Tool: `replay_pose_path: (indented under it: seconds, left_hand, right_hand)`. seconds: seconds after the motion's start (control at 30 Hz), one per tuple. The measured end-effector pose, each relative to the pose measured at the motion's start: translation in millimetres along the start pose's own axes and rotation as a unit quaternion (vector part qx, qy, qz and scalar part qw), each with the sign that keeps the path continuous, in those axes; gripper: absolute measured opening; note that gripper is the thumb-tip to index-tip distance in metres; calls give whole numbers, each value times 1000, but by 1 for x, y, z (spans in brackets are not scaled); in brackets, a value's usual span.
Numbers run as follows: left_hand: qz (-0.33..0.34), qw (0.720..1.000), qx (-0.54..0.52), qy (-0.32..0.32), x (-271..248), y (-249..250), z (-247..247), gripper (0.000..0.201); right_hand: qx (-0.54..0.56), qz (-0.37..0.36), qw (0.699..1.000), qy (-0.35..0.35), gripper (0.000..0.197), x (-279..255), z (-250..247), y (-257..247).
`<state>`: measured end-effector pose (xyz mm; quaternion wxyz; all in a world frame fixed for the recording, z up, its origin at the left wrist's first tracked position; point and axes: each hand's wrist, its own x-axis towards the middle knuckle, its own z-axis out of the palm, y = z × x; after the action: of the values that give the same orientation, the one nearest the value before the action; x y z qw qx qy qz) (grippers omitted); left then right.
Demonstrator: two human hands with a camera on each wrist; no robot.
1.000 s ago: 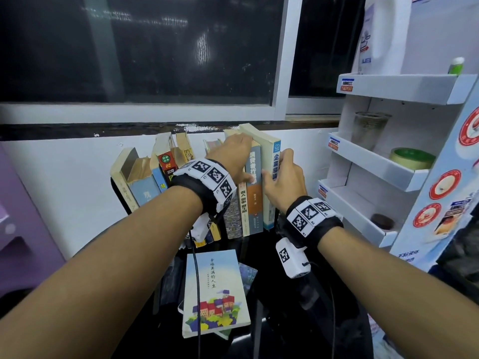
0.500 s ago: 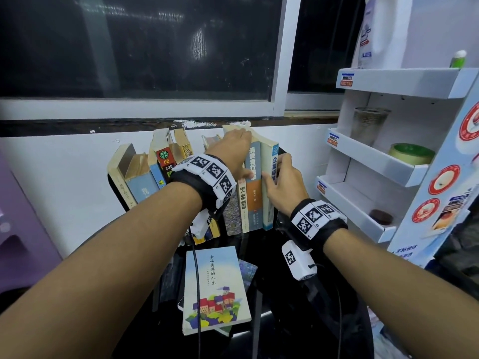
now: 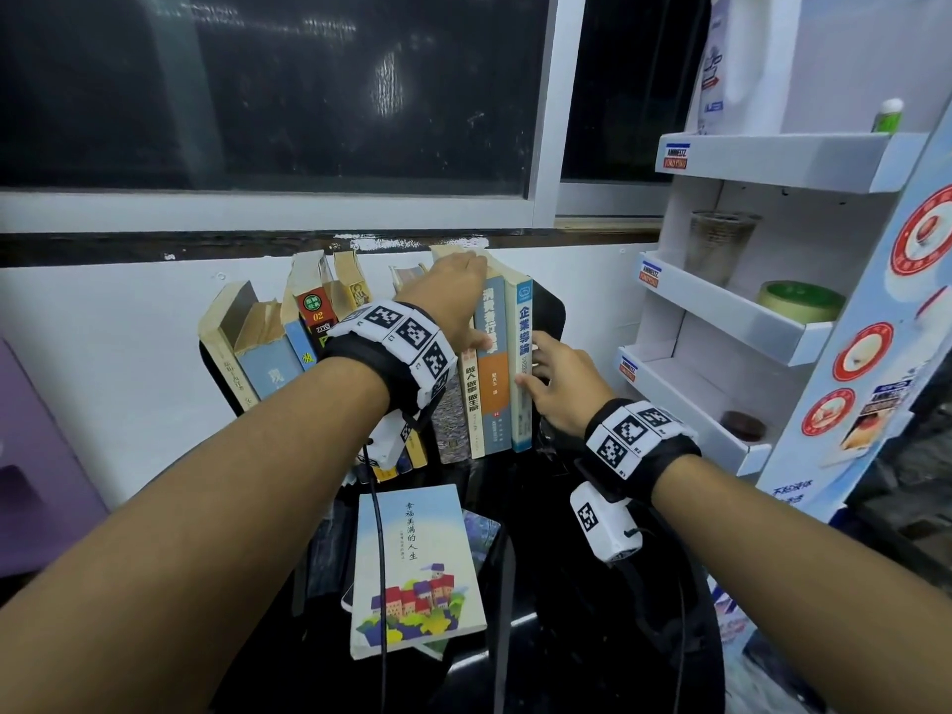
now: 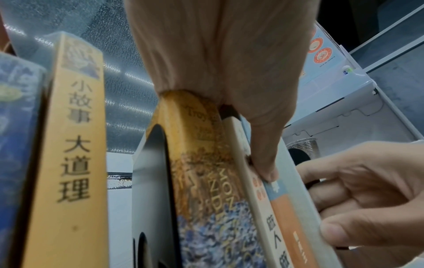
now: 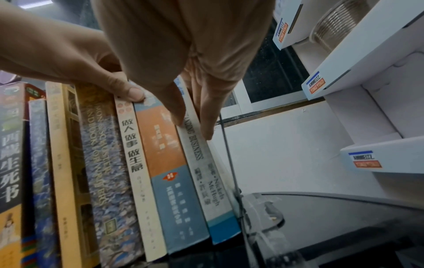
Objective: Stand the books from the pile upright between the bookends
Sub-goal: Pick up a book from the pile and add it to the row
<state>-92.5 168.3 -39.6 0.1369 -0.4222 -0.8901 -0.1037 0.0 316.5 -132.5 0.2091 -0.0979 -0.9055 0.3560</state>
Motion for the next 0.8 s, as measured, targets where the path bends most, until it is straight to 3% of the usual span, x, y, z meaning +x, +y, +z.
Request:
replay_pose_path:
  seconds: [0.57, 0.8]
  left_hand:
    - [-6, 1000, 5, -10, 1, 1, -2, 92]
    - [-3, 999, -48, 8, -23, 0, -10, 71]
  right_hand:
    - [-11, 16, 999, 30, 45, -4, 2, -15]
    - [-44, 12, 998, 52, 50, -15, -12, -27]
